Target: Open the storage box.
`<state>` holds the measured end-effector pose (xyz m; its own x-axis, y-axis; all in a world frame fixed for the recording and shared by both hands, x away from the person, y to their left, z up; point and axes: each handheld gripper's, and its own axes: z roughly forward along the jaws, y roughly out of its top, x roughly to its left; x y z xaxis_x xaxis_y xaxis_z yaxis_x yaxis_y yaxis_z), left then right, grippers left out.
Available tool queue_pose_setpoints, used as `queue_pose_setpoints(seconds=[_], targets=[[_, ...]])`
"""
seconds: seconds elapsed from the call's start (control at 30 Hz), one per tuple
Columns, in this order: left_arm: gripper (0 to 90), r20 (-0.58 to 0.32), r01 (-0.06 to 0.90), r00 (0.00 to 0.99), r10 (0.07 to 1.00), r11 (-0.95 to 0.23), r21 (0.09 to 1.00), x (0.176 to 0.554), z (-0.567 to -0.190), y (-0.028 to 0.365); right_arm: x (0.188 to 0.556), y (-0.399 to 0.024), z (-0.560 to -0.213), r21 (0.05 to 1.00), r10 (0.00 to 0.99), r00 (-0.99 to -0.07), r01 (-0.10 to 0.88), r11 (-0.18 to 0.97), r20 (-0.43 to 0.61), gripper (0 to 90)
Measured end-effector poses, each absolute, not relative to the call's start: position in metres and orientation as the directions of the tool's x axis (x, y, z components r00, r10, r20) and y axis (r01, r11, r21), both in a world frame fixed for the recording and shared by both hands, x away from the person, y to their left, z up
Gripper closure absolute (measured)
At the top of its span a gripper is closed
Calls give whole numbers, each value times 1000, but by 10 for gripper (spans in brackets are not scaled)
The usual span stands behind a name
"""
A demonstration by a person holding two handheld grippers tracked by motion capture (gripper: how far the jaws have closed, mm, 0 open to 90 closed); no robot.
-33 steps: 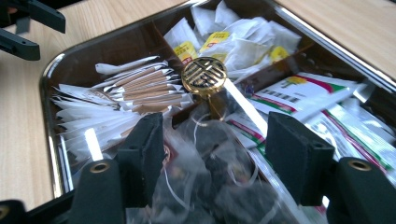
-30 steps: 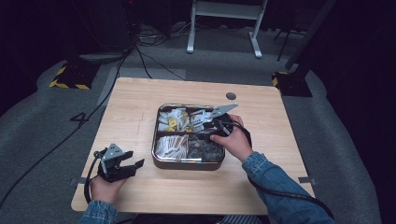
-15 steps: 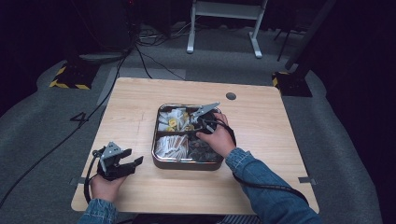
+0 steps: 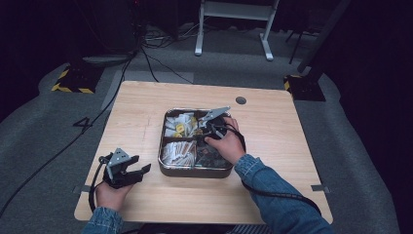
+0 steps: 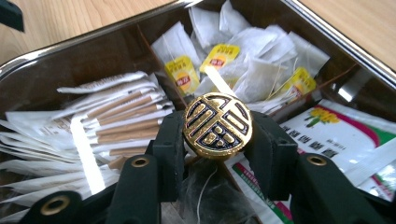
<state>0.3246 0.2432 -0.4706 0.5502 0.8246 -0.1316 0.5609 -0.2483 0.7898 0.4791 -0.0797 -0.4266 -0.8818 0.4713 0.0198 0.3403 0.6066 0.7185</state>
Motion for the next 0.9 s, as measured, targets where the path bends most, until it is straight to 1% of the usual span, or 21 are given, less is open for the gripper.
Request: queue_pose_setpoints(seconds=[0.33,0.63,0.83,0.9], targets=[[375,-117,551,555,824,-259,793,325,-470,240,476,-101,-399,760,476,-879,319,566,14,589],[370,-96,533,568,817,-277,799,337,-466,233,471,-141,-381,790,507,-861,324,521,19,589],[367,-94,533,571,815,-281,798,338,-464,232,468,-168,-374,797,525,-851,327,508,14,589],[367,-108,537,568,816,-268,800,337,-463,233,467,-178,-373,796,531,-847,330,507,13,589]])
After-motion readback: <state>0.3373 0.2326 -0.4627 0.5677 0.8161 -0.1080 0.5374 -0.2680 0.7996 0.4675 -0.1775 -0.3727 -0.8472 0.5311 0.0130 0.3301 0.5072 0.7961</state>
